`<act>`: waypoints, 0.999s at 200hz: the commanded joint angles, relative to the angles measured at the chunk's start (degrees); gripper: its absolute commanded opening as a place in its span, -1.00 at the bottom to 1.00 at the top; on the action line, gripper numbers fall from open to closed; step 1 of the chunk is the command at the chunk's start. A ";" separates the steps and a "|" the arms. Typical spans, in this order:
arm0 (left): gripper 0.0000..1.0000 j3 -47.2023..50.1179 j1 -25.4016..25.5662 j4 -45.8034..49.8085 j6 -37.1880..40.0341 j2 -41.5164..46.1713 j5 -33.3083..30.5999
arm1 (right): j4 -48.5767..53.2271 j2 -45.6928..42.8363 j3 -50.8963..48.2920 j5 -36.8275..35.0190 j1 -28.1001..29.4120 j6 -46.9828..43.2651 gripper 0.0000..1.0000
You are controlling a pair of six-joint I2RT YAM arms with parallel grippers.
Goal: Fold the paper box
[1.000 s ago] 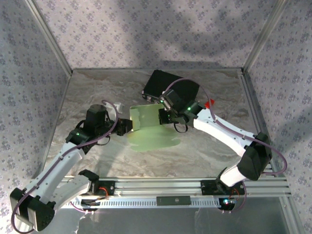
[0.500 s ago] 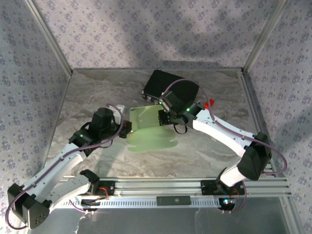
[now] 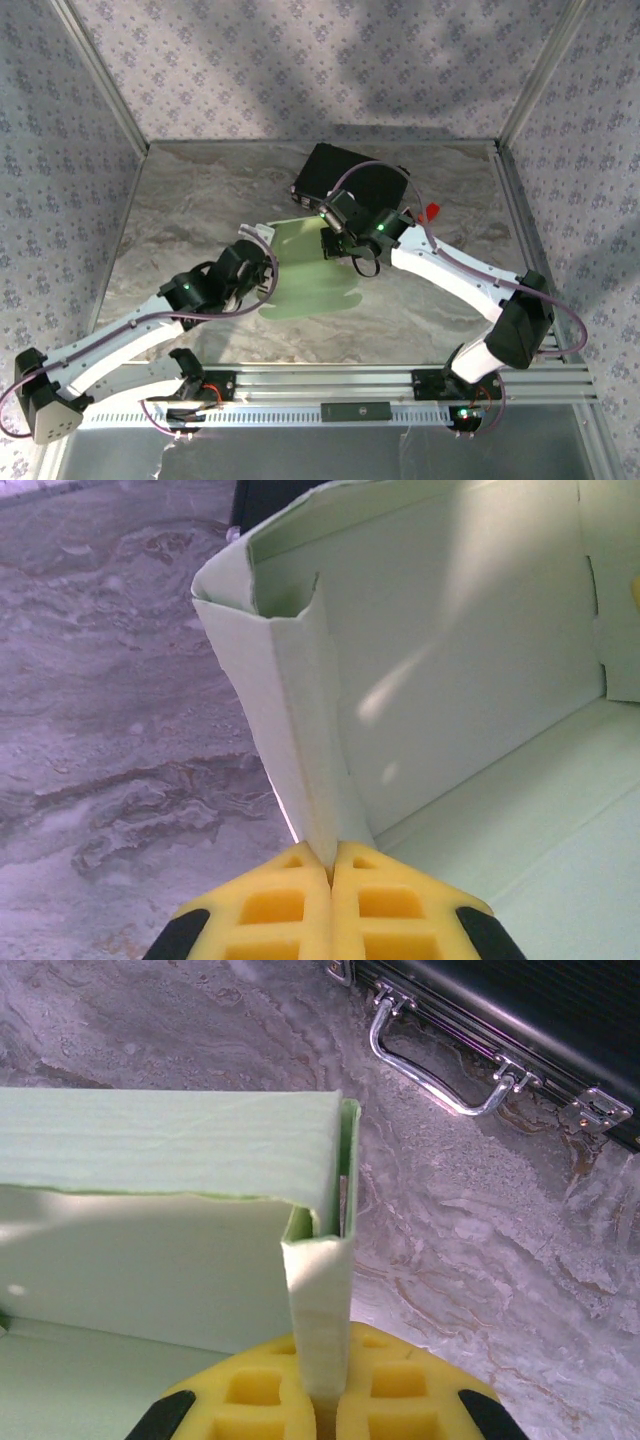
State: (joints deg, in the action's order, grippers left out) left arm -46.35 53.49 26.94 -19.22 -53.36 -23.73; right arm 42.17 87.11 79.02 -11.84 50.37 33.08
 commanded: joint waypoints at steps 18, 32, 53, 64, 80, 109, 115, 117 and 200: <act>-0.47 -2.71 -7.18 -0.61 2.95 3.62 8.08 | -1.74 -0.09 1.31 1.95 1.13 -0.21 -1.00; -0.43 -3.17 -11.02 -0.33 3.02 4.64 11.60 | -1.91 0.03 1.43 2.13 1.22 -0.30 -1.00; -0.31 -4.93 -14.58 0.93 3.87 4.88 15.77 | -1.63 0.49 1.84 2.31 1.31 -0.39 -1.00; -0.28 -5.83 -15.54 1.78 4.37 3.89 17.74 | -1.66 0.55 1.84 2.37 1.37 -0.39 -1.00; -0.29 -6.71 -16.35 2.84 5.06 1.88 18.94 | -1.75 0.46 1.93 2.58 1.46 -0.46 -1.00; -0.29 -6.39 -17.10 1.32 5.26 0.64 19.06 | -1.87 0.27 2.02 2.72 1.76 -0.56 -1.00; -0.30 -6.47 -17.36 1.07 5.28 0.35 19.19 | -2.00 0.29 2.01 2.87 1.81 -0.63 -1.00; -0.30 -6.47 -17.46 0.98 5.32 0.27 19.23 | -1.94 0.26 2.01 2.89 1.90 -0.64 -1.00; -1.00 -6.66 -16.68 -0.20 5.76 -3.07 12.68 | -1.52 0.13 2.72 1.59 3.63 0.12 -1.00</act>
State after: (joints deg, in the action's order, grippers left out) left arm -51.72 35.99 27.99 -14.55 -56.12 -7.60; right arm 40.38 87.15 79.33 -10.13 52.69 33.30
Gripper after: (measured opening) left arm 0.080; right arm 0.087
